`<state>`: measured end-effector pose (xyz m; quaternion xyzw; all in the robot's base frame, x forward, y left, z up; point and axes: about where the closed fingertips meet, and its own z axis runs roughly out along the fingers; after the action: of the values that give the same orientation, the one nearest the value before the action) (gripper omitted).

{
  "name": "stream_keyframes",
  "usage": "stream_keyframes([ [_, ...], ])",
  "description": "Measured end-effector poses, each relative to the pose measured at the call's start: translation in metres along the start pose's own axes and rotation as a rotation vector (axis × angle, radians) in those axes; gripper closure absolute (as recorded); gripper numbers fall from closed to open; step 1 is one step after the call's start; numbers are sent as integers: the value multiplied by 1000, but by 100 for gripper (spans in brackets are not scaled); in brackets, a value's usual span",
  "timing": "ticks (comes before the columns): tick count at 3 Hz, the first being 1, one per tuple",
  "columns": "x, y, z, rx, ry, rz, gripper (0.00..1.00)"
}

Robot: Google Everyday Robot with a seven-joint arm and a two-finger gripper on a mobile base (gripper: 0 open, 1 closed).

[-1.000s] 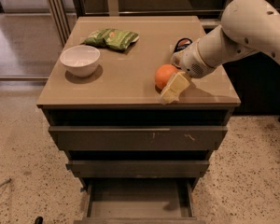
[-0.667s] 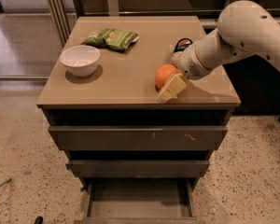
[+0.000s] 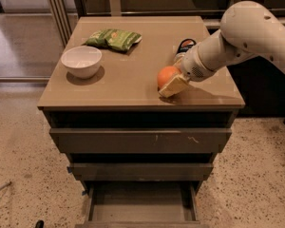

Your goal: Place orange into bottom drawer

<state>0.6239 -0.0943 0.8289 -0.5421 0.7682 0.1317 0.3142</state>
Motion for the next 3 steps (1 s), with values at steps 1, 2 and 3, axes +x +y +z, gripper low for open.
stream_keyframes([
  [1,0,2,-2,-3,-6,-3,91],
  [2,-3,19,-19,-25,-55,-27,100],
  [3,11,79,-65,-121,-155,-52,100],
])
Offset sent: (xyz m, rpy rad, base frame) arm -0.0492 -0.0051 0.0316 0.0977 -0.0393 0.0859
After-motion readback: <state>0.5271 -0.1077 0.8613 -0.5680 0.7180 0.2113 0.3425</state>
